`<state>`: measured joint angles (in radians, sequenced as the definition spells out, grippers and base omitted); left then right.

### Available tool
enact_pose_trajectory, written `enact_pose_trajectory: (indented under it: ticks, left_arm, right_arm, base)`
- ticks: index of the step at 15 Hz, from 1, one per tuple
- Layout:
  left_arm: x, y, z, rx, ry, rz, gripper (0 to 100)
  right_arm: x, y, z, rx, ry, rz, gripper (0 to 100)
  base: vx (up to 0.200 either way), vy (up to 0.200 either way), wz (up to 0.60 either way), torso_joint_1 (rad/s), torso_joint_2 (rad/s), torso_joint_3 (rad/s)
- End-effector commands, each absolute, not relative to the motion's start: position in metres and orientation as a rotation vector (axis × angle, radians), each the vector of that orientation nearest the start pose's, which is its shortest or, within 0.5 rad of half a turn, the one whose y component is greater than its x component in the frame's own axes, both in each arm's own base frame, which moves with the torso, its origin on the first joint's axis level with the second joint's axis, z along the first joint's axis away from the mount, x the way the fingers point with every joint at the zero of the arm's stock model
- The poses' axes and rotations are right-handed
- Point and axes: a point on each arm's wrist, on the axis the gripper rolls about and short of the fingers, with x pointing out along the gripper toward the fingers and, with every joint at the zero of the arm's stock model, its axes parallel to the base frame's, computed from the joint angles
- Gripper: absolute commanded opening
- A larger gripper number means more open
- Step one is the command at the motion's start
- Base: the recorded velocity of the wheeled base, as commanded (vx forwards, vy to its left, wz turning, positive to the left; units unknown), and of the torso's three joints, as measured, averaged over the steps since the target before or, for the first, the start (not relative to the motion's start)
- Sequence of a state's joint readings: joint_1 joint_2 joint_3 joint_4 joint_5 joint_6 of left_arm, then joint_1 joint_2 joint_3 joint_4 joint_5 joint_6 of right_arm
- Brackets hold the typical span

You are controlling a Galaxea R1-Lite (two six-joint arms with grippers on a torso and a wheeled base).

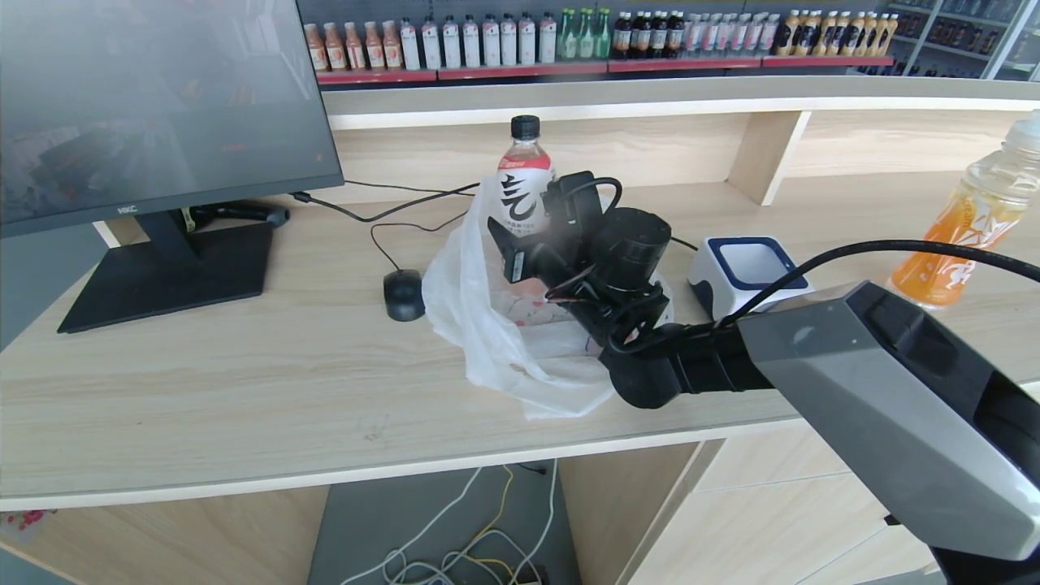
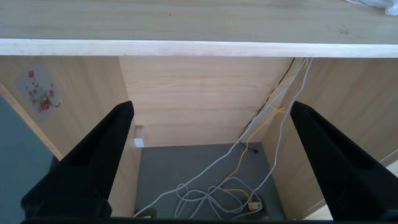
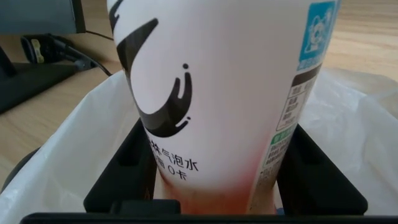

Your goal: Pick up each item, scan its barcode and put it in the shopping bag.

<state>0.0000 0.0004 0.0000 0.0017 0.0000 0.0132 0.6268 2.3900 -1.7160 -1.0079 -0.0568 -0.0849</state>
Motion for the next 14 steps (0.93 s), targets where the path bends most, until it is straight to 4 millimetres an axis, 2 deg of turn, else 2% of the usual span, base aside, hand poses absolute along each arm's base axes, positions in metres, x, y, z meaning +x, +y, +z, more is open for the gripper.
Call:
enact_pose_trajectory:
  ticks: [1, 4, 5, 14]
  left_arm:
    - [-0.023, 0.0, 0.075, 0.012, 0.002, 0.0, 100]
    - [-0.023, 0.0, 0.075, 0.014, 0.002, 0.0, 100]
    - [-0.023, 0.0, 0.075, 0.014, 0.002, 0.0, 100]
    - [-0.023, 0.0, 0.075, 0.012, 0.002, 0.0, 100]
  right_arm:
    - [0.406, 0.293, 0.186, 0.029, -0.337, 0.551, 0]
    - [0.406, 0.293, 0.188, 0.031, -0.343, 0.549, 0]
    - [0.406, 0.293, 0.188, 0.031, -0.343, 0.549, 100]
    - [0.401, 0.292, 0.197, 0.019, -0.371, 0.55, 100]
  base:
    - [0.0, 0.0, 0.0, 0.0, 0.0, 0.0]
    - [0.0, 0.0, 0.0, 0.0, 0.0, 0.0]
    - [0.0, 0.0, 0.0, 0.0, 0.0, 0.0]
    - [0.0, 0.0, 0.0, 0.0, 0.0, 0.0]
